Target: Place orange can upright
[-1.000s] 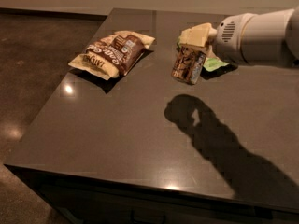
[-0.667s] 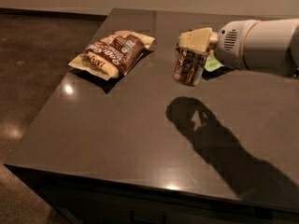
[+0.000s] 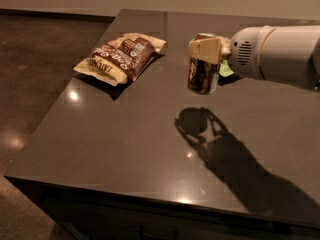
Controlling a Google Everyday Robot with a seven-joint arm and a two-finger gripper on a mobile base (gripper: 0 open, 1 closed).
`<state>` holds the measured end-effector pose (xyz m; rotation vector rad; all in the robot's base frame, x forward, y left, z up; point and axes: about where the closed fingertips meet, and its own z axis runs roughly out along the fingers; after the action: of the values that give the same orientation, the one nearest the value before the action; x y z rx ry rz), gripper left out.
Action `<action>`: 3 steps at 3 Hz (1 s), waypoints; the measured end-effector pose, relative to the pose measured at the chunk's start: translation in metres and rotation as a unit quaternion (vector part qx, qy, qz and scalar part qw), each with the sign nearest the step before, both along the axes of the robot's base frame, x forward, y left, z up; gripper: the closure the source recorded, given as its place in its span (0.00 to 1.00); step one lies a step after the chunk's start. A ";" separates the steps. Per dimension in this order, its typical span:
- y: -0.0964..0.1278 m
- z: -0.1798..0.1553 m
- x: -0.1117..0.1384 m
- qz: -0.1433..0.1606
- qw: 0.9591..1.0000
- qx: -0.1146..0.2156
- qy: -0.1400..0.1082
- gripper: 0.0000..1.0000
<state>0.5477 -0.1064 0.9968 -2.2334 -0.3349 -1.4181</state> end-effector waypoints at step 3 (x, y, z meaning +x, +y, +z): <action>0.008 -0.021 -0.020 0.078 0.995 0.008 -0.057 1.00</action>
Offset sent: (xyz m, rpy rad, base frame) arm -0.0201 0.0053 -0.0277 -0.0360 -0.1665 0.1717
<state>0.5281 -0.0983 0.9754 -2.0689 -0.5231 -1.4606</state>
